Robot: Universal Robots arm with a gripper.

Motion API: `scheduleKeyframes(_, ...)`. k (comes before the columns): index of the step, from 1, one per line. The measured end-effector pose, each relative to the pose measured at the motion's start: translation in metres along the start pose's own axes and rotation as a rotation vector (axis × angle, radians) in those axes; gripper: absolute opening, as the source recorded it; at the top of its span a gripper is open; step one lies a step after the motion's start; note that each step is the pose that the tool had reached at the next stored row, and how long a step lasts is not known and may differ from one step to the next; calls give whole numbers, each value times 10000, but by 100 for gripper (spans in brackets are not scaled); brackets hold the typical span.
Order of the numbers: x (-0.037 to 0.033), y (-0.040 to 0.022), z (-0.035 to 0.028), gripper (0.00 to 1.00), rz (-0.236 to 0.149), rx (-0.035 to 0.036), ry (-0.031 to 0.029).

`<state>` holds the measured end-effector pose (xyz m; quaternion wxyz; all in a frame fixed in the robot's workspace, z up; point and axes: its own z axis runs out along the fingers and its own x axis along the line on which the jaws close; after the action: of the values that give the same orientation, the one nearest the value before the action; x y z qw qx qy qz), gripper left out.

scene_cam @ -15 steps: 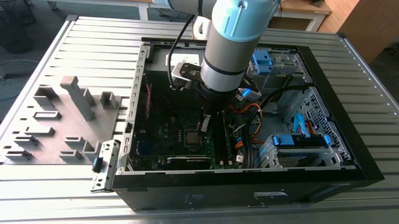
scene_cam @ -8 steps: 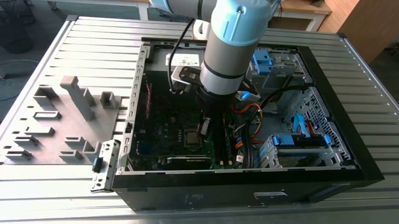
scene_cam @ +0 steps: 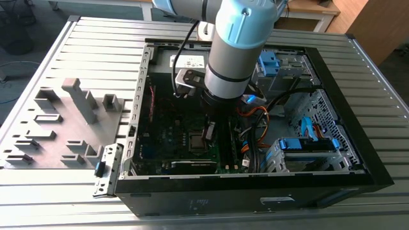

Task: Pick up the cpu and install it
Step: 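Install the first cpu locking lever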

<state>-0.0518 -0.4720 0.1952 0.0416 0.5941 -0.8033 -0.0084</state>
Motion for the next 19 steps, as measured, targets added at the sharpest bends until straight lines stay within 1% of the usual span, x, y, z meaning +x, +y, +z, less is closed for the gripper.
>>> scheduleKeyframes(9,86,-26,6,11,-59,4,6)
scheduleKeyframes(12,133,-41,13,11,-94,6,8)
scheduleKeyframes(19,161,-51,36,11,-109,10,19)
